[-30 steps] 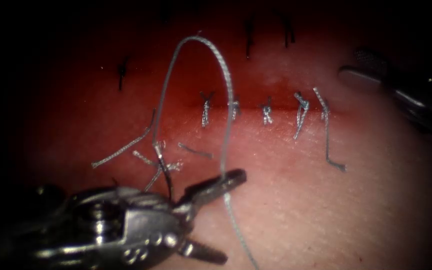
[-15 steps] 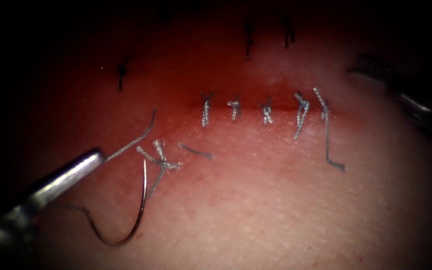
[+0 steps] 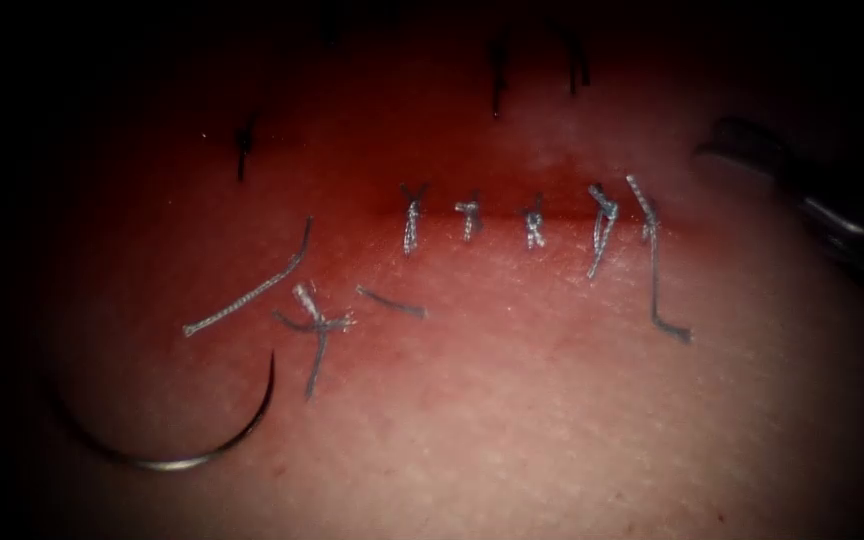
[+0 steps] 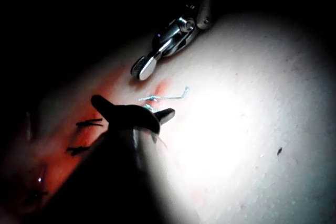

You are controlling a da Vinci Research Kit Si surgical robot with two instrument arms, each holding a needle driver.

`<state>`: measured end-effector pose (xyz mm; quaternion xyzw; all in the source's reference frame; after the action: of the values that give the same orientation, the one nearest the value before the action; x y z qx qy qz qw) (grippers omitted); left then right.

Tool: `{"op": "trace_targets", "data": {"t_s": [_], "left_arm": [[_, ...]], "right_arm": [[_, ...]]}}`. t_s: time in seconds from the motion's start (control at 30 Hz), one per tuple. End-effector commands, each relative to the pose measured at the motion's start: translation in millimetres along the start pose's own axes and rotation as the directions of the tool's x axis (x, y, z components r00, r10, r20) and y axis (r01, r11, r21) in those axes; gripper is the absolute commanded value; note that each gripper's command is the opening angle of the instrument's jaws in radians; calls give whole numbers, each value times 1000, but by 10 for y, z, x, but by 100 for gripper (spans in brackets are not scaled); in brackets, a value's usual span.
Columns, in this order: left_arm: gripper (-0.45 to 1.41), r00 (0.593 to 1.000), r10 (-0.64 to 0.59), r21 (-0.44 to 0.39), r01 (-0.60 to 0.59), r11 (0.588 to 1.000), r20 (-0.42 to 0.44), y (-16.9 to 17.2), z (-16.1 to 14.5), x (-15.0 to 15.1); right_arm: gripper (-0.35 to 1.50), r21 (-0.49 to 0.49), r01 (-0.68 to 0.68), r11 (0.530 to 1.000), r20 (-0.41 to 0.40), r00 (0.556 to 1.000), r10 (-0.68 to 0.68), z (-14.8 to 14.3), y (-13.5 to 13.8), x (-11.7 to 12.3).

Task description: Wound Closure

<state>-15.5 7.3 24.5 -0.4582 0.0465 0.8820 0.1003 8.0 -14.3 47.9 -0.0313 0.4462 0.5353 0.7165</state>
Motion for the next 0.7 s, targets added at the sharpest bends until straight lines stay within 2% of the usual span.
{"op": "trace_targets", "data": {"t_s": [0.03, 0.1, 0.13, 0.2, 0.23, 0.27, 0.3, 0.33, 0.4, 0.43, 0.47, 0.53, 0.7], "left_arm": [[104, 1000, -18, -3, 18, 1000, 7, 1, 24, 1], [103, 1000, -16, 8, 16, 1000, 21, 7, 50, 1], [103, 999, -26, 18, 26, 999, 29, 12, 69, 0], [101, 999, -30, 33, 28, 999, 45, 18, 97, -3], [99, 997, -37, 45, 34, 998, 65, 25, 128, -6], [99, 997, -34, 45, 31, 999, 74, 28, 141, -7], [98, 996, -29, 48, 25, 999, 83, 35, 170, -10], [96, 998, -22, 36, 20, 999, 56, 42, 193, -12], [91, 1000, -12, 7, 12, 1000, 19, 51, 217, -14], [86, 1000, -31, -22, 31, 999, 5, 59, 238, -16], [86, 999, -37, -35, 37, 999, 15, 63, 246, -16], [84, 997, -74, -51, 76, 996, 29, 70, 262, -16], [77, 998, -62, -54, 64, 997, 33, 82, 288, -8]], "right_arm": [[17, 6, 43, 999, -1, 999, -43, 6, -1, 3], [24, 11, 98, 995, 3, 995, -98, 2, -2, 8], [34, 14, 138, 990, 3, 990, -138, 0, -2, 11], [69, 38, 245, 969, 0, 970, -245, -3, -3, 16], [87, 47, 345, 937, -3, 939, -345, -5, -5, 19], [91, 48, 410, 911, -2, 912, -410, -6, -6, 20], [93, 60, 488, 871, 21, 871, -490, -8, -6, 22], [99, 86, 513, 854, 59, 853, -518, -9, -6, 23], [101, 104, 517, 849, 86, 846, -526, -11, -4, 23], [101, 116, 517, 848, 100, 843, -528, -13, -1, 23], [99, 124, 517, 847, 109, 841, -530, -15, 1, 23], [91, 134, 517, 845, 120, 838, -532, -17, 4, 22], [57, 158, 522, 838, 157, 825, -543, -23, 7, 21]]}}
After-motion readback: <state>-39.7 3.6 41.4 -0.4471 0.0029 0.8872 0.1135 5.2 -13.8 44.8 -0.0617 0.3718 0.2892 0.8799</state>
